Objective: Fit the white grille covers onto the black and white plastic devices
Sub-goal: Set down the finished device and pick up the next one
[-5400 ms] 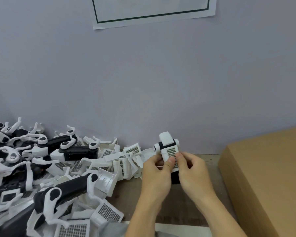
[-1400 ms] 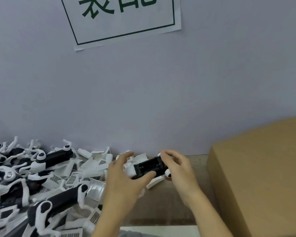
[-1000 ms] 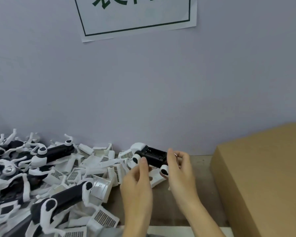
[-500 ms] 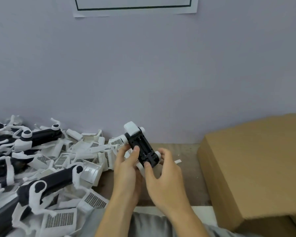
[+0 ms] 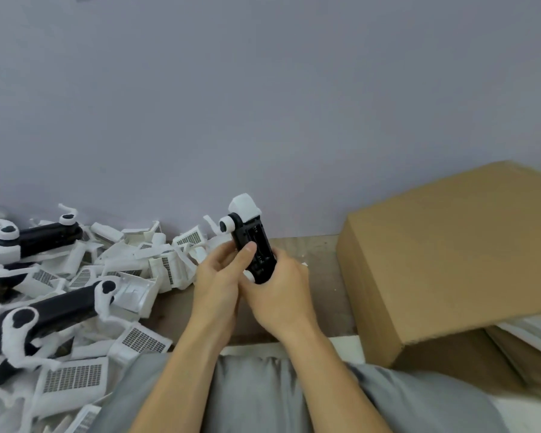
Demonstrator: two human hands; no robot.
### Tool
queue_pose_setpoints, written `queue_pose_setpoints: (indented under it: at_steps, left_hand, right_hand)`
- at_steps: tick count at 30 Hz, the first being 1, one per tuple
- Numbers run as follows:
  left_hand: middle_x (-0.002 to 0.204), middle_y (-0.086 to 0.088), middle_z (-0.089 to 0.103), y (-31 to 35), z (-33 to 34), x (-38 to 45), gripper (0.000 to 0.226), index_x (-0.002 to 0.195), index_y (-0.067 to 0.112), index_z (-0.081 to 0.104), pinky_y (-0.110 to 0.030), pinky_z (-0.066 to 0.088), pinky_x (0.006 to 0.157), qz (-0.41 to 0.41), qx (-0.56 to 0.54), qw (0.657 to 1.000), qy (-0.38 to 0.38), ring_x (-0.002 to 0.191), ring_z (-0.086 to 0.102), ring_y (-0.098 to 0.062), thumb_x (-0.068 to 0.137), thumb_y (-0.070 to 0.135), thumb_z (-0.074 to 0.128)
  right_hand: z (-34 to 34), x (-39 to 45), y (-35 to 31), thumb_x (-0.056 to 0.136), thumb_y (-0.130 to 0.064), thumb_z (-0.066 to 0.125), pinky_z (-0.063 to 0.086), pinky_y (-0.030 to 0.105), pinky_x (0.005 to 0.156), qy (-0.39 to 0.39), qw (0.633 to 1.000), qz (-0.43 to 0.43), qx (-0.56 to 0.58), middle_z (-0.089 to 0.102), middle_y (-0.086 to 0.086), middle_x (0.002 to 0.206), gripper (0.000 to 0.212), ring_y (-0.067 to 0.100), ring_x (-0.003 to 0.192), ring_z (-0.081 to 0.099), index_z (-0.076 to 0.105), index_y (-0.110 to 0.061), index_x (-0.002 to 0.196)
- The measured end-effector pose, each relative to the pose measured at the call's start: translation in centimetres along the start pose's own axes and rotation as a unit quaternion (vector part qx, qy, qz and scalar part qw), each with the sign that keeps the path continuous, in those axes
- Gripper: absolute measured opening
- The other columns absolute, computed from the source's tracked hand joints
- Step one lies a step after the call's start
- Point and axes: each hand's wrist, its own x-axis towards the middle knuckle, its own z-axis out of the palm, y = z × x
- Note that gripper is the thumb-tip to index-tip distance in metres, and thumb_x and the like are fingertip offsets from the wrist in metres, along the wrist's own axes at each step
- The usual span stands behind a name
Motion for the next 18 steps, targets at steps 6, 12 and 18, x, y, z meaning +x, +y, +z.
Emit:
queue_pose_setpoints:
  at_steps: [6, 12, 18]
  left_hand:
    - [0.108, -0.012, 0.075, -0.18, 0.37, 0.04, 0.020, 0.113, 0.005, 0.068, -0.044, 0.053, 0.098, 0.063, 0.071, 0.995, 0.015, 0.107, 0.070, -0.029, 0.093, 0.007, 0.065]
    - [0.105, -0.009, 0.075, -0.07, -0.12, 0.29, 0.025, 0.110, 0.011, 0.069, -0.039, 0.055, 0.092, 0.088, 0.118, 0.987, 0.059, 0.100, 0.071, -0.024, 0.094, -0.004, 0.058]
    - [0.091, 0.002, 0.073, -0.63, -0.32, 0.13, 0.032, 0.096, 0.020, 0.068, -0.032, 0.054, 0.078, 0.182, 0.331, 0.926, 0.014, 0.087, 0.068, -0.009, 0.085, -0.008, 0.056]
  right_hand:
    - [0.08, 0.11, -0.06, 0.073, -0.039, 0.074, 0.042, 0.013, 0.049, 0.020, 1.000, -0.010, -0.013, 0.067, -0.009, 0.075, 0.021, 0.005, 0.066, 0.061, 0.062, -0.027, 0.085]
    - [0.20, -0.21, 0.10, 0.083, -0.023, 0.065, 0.056, 0.030, 0.079, -0.077, 0.996, -0.013, 0.037, 0.071, 0.002, 0.094, 0.026, 0.013, 0.088, 0.066, 0.062, -0.020, 0.109]
    - [-0.59, 0.51, -0.49, 0.085, -0.020, 0.076, 0.051, 0.022, 0.094, -0.011, 0.974, 0.016, 0.227, 0.059, -0.007, 0.132, 0.061, -0.006, 0.113, 0.057, 0.048, -0.024, 0.139]
